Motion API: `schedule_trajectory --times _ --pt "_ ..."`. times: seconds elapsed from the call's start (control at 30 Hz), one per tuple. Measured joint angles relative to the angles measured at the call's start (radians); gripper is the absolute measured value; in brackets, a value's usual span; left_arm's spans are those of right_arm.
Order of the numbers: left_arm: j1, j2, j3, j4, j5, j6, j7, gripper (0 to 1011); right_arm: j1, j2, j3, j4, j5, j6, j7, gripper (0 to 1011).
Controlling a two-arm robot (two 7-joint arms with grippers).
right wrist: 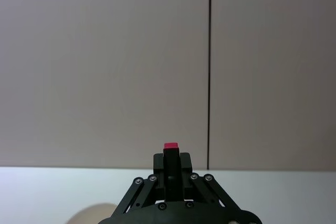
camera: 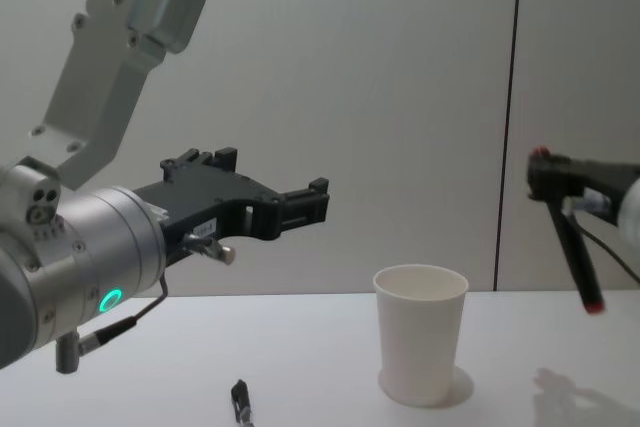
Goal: Place the pen into the pen holder.
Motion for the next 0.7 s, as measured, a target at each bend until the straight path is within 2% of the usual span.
schedule_trajectory --times 0.03,0.2,0.33,0.7 --pt "0.000 0.000 0.000 0.000 0.000 0.000 0.000 1004 0.000 0.000 0.000 0.000 0.000 0.000 0.000 167" --pt "0.000 0.000 0.000 0.000 0.000 0.000 0.000 1004 0.033 -0.022 -0.014 0.051 -0.024 -0.098 0.024 167" --pt "0.000 0.000 0.000 0.000 0.000 0.000 0.000 1004 0.075 -0.046 -0.027 0.121 -0.047 -0.188 0.039 167" --pt "0.000 0.000 0.000 0.000 0.000 0.000 0.000 1004 0.167 -0.095 -0.051 0.300 -0.088 -0.357 0.052 167"
